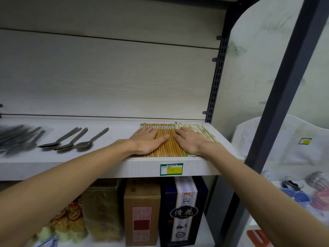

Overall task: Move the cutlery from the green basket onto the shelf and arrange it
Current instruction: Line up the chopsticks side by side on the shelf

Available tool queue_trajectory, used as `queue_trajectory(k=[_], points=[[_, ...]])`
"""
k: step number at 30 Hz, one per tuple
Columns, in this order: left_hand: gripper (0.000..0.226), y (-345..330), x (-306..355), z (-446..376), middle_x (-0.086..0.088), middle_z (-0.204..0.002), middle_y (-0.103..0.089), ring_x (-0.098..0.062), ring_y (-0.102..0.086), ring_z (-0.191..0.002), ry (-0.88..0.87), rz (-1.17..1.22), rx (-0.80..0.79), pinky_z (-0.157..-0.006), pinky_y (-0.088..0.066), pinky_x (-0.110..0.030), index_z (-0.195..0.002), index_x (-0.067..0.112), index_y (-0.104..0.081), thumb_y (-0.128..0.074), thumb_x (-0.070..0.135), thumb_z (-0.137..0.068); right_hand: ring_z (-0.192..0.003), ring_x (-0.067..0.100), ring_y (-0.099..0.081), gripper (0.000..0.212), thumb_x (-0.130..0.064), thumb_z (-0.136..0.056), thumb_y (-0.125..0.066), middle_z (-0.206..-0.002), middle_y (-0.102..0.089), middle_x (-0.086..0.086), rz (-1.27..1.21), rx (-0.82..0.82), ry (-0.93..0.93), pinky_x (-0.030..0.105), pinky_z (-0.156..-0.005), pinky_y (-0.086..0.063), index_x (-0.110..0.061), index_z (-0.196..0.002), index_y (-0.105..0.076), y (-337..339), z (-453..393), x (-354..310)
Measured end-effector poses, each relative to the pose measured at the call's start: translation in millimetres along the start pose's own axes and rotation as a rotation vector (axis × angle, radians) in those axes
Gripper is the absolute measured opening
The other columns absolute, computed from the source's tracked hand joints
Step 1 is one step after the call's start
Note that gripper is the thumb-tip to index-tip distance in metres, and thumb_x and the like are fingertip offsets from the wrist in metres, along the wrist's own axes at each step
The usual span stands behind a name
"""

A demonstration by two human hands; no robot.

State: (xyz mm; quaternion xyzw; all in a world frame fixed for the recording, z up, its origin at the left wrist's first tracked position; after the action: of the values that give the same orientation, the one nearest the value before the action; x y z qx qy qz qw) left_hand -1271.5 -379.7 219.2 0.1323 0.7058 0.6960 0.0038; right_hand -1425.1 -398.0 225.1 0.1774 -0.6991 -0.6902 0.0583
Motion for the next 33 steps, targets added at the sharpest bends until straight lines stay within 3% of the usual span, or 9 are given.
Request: queue_trajectory(k=[2,9,16,22,25,29,33], points=[[0.091,2.1,0.9,2.6,-0.006,-0.166,-0.022,-0.024,-0.018,-0.153,-0.001,0.037,0.021,-0.124,-0.017,-0.043,-0.159,0.016,-0.024,-0.013,0.078,-0.094,-0.155,0.025,-0.014,0.06,-0.05,-0.107,-0.02,-0.168,-0.017,0.006,0.001,0.005,0.0,0.05,-0.125,-0.014,-0.022,-0.16,-0.023,0.2,0.0,-0.2],[0.086,-0.8,6.8,16.0,-0.003,-0.169,-0.007,-0.02,-0.004,-0.156,-0.011,0.055,-0.013,-0.124,-0.005,-0.039,-0.162,0.017,-0.01,-0.013,0.073,-0.097,-0.154,0.026,-0.015,0.06,-0.05,-0.107,-0.02,-0.167,-0.018,0.006,0.018,0.017,0.007,0.051,-0.124,-0.015,-0.021,-0.16,-0.024,0.3,-0.6,-0.2],[0.084,6.8,9.0,15.9,-0.004,-0.165,-0.023,-0.022,-0.017,-0.153,-0.044,0.022,0.058,-0.124,-0.013,-0.045,-0.157,0.017,-0.027,-0.015,0.074,-0.096,-0.153,0.024,-0.021,0.061,-0.052,-0.107,-0.02,-0.166,-0.025,0.004,-0.092,0.089,0.02,0.051,-0.123,-0.017,-0.02,-0.157,-0.031,13.7,4.6,3.3],[0.082,3.6,16.4,19.5,-0.002,-0.169,-0.006,-0.023,-0.002,-0.156,-0.043,-0.006,-0.007,-0.125,-0.002,-0.048,-0.161,0.026,-0.015,-0.01,0.075,-0.095,-0.144,0.027,-0.036,0.062,-0.054,-0.105,-0.021,-0.158,-0.04,0.007,-0.13,0.104,-0.089,0.051,-0.118,-0.027,-0.016,-0.147,-0.046,35.2,13.3,40.6],[0.087,-4.2,14.2,19.0,0.0,-0.169,0.002,-0.022,0.004,-0.156,-0.032,-0.018,-0.056,-0.125,0.002,-0.049,-0.162,0.03,-0.007,-0.005,0.08,-0.091,-0.146,0.028,-0.033,0.076,-0.062,-0.1,-0.015,-0.161,-0.034,0.01,-0.074,0.078,-0.17,0.052,-0.119,-0.027,-0.011,-0.151,-0.038,30.8,18.3,67.6],[0.091,-7.2,13.9,15.1,0.001,-0.169,0.003,-0.022,0.006,-0.156,-0.037,-0.041,-0.072,-0.125,0.004,-0.049,-0.162,0.03,-0.002,-0.003,0.083,-0.087,-0.149,0.027,-0.029,0.075,-0.06,-0.103,-0.019,-0.163,-0.029,0.011,-0.109,0.031,-0.177,0.041,-0.121,-0.023,-0.008,-0.156,-0.029,18.1,23.8,77.2],[0.093,-8.1,14.8,15.0,0.001,-0.169,0.003,-0.021,0.006,-0.156,-0.036,-0.05,-0.069,-0.125,0.003,-0.05,-0.161,0.029,-0.002,-0.003,0.084,-0.086,-0.152,0.025,-0.022,0.078,-0.063,-0.103,-0.016,-0.166,-0.023,0.008,-0.139,0.034,-0.16,0.042,-0.124,-0.017,-0.009,-0.159,-0.024,16.7,25.3,70.8]])
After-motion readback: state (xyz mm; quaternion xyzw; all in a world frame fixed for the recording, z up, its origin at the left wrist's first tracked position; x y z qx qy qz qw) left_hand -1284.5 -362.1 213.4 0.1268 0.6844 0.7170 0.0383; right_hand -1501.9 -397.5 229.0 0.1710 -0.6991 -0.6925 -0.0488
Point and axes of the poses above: each hand's wrist, its own z-axis away from the middle knuckle, its own y-axis out of the back of the hand, x = y × z, the point moved 9 cm from there along -z, towards the middle knuckle
